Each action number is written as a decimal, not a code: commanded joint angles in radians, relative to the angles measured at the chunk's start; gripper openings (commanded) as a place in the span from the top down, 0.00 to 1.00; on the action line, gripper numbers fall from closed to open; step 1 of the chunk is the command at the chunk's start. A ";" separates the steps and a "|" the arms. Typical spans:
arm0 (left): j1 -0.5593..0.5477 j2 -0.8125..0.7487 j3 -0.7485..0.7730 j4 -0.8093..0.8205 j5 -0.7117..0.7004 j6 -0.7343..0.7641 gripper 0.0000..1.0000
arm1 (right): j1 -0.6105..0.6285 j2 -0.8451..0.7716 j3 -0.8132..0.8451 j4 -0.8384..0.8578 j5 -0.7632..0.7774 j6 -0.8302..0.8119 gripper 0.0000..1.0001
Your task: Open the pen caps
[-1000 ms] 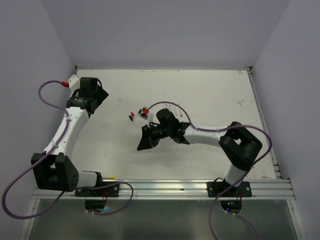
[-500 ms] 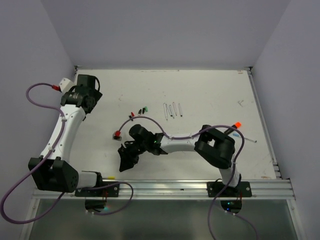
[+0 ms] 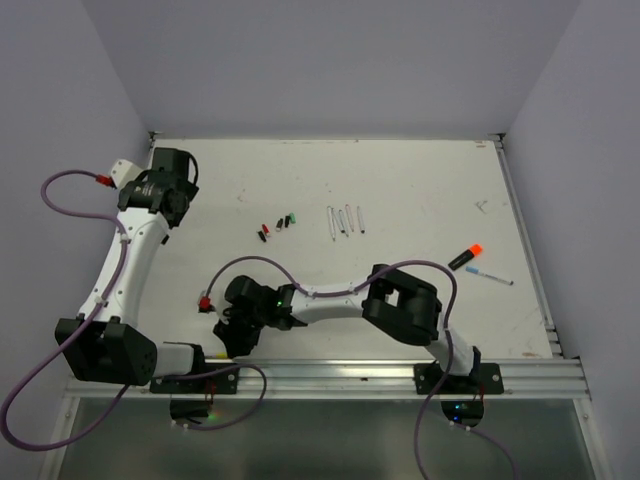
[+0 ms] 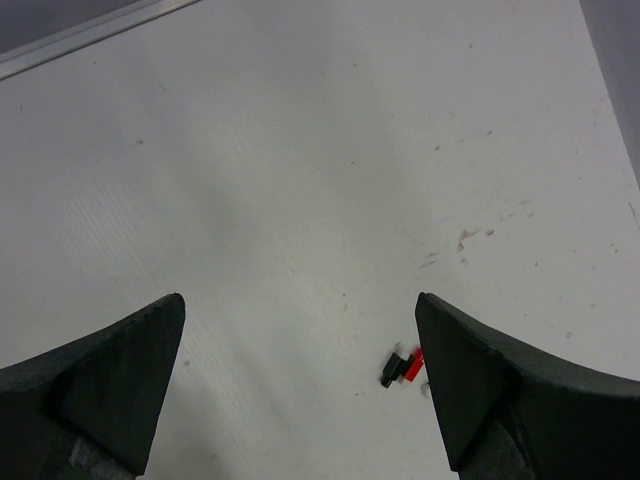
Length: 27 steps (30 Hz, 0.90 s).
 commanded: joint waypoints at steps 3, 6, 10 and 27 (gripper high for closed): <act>0.008 -0.007 0.041 0.000 -0.047 -0.019 0.00 | 0.012 0.038 0.102 -0.083 0.137 -0.096 0.62; 0.008 -0.005 0.036 0.013 -0.027 -0.006 0.00 | 0.015 0.057 0.131 -0.103 0.156 -0.107 0.62; 0.008 -0.005 0.031 0.025 -0.013 -0.003 0.00 | 0.028 0.074 0.148 -0.112 0.151 -0.118 0.63; 0.008 0.001 -0.010 0.060 0.019 0.018 0.00 | 0.040 -0.115 -0.049 0.101 0.156 -0.023 0.72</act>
